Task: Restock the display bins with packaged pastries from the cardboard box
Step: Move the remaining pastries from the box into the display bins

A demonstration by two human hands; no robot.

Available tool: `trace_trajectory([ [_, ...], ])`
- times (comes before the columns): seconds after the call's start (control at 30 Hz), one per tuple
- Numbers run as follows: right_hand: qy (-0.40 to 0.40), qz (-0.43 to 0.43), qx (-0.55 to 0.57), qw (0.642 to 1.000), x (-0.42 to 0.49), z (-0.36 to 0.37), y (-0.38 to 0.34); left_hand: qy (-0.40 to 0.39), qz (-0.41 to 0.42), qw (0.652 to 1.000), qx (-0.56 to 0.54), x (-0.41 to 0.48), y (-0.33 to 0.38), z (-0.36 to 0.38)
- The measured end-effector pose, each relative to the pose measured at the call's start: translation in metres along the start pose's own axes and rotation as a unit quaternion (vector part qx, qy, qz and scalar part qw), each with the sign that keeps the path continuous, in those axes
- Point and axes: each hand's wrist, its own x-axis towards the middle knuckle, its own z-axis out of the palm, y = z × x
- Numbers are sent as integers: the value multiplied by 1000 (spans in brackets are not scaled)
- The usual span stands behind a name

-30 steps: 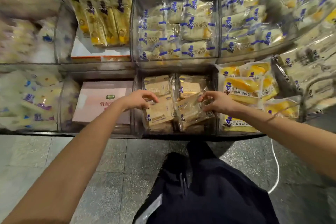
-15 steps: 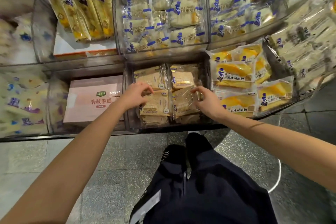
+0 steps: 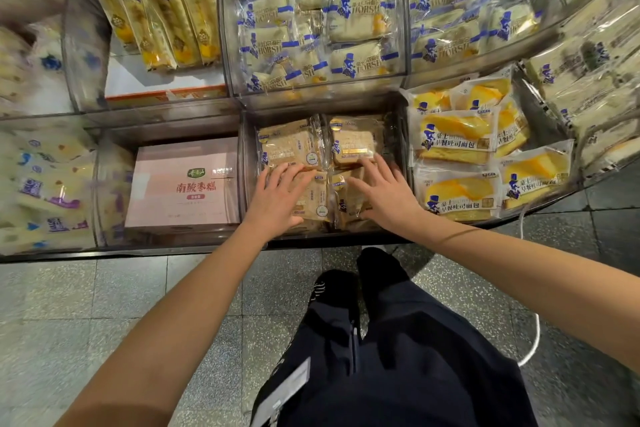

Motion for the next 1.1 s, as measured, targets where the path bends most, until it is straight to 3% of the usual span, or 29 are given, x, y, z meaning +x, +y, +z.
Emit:
trace_trajectory([
  [0.13, -42, -51, -92, 994, -1, 5, 6, -4, 19, 1000, -1, -1, -3, 1],
  [0.23, -30, -49, -128, 990, 0, 6, 6, -11, 23, 1000, 11, -6, -3, 7],
  [0.43, -11, -24, -146, 989, 7, 8, 3, -2, -5, 1000, 6, -11, -8, 13],
  [1.1, 53, 4, -109, 993, -3, 2, -2, -11, 25, 999, -27, -13, -12, -12],
])
